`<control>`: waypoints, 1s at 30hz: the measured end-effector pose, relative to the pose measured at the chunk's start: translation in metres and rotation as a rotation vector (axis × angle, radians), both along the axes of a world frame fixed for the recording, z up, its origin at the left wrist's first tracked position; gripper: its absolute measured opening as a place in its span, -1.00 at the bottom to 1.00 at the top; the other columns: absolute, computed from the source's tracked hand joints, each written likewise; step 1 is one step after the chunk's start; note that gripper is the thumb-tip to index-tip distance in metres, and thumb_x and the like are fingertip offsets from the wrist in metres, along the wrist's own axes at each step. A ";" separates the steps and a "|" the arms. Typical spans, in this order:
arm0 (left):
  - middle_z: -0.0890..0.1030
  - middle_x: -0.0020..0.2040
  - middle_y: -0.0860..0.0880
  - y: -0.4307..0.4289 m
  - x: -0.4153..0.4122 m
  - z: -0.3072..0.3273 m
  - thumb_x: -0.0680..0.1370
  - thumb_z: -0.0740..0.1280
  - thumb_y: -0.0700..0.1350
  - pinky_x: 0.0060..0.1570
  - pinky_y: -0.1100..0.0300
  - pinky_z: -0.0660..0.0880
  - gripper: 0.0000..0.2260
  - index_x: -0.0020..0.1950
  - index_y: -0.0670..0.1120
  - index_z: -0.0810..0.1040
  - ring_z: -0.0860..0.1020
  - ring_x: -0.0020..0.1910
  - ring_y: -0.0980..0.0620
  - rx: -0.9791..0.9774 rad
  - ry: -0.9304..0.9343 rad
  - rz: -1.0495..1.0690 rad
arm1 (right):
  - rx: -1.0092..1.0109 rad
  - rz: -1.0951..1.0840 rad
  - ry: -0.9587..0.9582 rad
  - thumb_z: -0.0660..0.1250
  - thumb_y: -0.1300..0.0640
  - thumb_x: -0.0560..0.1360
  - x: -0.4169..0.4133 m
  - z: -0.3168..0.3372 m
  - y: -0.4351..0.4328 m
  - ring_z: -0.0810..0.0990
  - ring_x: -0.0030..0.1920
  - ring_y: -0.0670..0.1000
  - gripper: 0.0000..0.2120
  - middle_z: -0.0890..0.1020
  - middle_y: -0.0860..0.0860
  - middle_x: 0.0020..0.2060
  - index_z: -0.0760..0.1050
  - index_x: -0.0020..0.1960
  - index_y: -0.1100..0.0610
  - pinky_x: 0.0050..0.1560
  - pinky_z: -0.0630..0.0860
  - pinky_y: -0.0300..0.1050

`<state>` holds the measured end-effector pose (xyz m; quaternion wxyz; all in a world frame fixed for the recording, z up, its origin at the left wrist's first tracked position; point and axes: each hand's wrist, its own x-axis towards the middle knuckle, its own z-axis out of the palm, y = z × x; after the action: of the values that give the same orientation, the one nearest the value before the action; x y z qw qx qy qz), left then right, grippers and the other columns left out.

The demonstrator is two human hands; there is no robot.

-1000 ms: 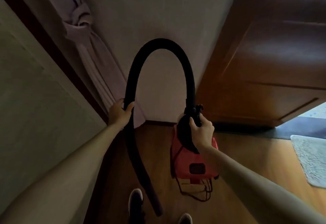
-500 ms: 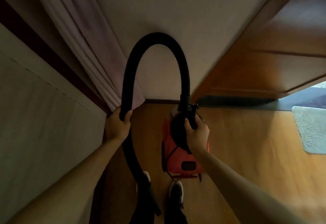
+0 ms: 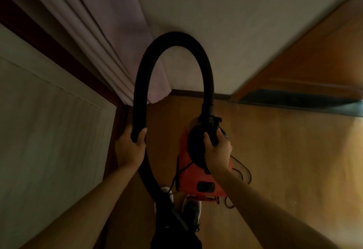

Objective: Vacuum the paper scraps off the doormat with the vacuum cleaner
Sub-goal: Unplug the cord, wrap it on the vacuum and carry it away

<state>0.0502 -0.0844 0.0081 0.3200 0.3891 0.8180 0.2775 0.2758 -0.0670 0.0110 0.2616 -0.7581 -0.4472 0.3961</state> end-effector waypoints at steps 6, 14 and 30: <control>0.54 -0.06 0.08 0.011 0.005 -0.080 0.63 0.29 0.04 -0.36 0.56 0.34 -0.70 0.20 -0.15 0.57 0.46 -0.21 0.20 -0.025 0.020 0.002 | 0.024 0.036 -0.031 0.27 0.12 0.61 -0.007 -0.080 0.021 0.51 -0.39 -0.02 -0.80 0.59 0.08 -0.29 0.52 0.18 0.18 -0.35 0.49 0.04; 0.55 -0.02 0.10 0.012 -0.004 -0.170 0.63 0.29 0.06 -0.19 0.41 0.36 -0.71 0.20 -0.11 0.57 0.52 -0.03 0.15 -0.033 0.016 -0.028 | 0.031 -0.055 -0.006 0.29 0.12 0.60 -0.018 -0.165 0.045 0.63 -0.09 -0.08 -0.80 0.64 -0.03 -0.12 0.54 0.17 0.17 -0.10 0.56 -0.29; 0.60 -0.01 0.09 0.044 -0.016 -0.252 0.59 0.34 0.09 -0.24 0.42 0.38 -0.70 0.20 -0.08 0.58 0.54 -0.07 0.19 -0.112 -0.059 0.027 | 0.082 -0.057 -0.027 0.29 0.13 0.59 -0.047 -0.239 0.071 0.60 -0.14 -0.26 -0.82 0.59 -0.19 -0.18 0.54 0.16 0.15 -0.09 0.60 -0.24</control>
<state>0.0346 -0.0406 -0.2440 0.3615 0.3512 0.8276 0.2471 0.2288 0.0044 -0.2280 0.2973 -0.7645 -0.4447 0.3596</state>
